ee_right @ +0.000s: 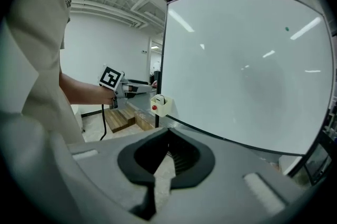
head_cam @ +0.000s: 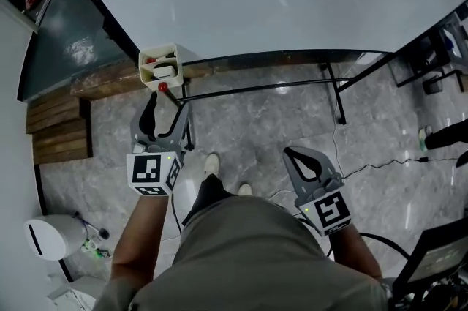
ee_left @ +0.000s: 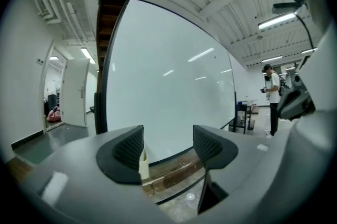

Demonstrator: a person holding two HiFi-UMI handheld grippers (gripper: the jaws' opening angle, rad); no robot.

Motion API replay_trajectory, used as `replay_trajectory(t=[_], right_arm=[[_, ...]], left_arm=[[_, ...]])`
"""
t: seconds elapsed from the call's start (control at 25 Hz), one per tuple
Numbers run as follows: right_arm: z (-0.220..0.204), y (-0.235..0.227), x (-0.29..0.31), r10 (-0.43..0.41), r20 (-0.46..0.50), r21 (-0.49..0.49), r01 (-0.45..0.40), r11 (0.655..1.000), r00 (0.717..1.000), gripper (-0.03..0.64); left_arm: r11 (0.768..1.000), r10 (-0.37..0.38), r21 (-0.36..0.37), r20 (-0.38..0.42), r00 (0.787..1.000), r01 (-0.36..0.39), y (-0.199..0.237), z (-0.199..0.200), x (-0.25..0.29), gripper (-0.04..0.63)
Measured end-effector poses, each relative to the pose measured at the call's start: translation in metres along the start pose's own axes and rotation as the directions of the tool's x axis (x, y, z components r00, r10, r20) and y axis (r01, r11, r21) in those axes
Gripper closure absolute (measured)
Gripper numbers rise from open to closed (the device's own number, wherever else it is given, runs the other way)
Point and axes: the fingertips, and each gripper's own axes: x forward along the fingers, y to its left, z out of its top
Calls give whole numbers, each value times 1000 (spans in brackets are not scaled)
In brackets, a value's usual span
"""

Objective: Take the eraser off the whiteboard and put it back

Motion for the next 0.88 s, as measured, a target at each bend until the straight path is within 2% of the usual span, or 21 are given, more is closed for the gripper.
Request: replay_trajectory(t=[0.08,0.16,0.4,0.48,0.6,0.72,0.88], right_arm=[[-2,5,-6,25,9,-17,-25,1000,1000,614],[-5,11,-14,51,23,-36,-50,998,998,614],[-15,37,-42,122,70,-57,-118,991,990,614],[-18,44,-45,139,77,-84,-132,988,987,614],[-16,55,-53,140,77,-68,-135,989,987,614],[-14,71,-62,130,91,-55,-125,991,987,614],[-11,103,-67,131,92,-84,-123,989,987,614]], left_arm=[[999,-52,15,8,999,52,-27,7,-19,304],[995,-95,10,15,995,95,-52,13,-40,347],[990,-139,-18,-11,990,139,-108,23,-108,580],[984,-178,-32,-31,983,177,-124,24,-123,589],[968,-249,-38,-65,966,247,-149,27,-144,589],[947,-321,-23,-23,947,320,-168,35,-165,589],[939,-343,-25,19,939,343,-166,38,-198,589]])
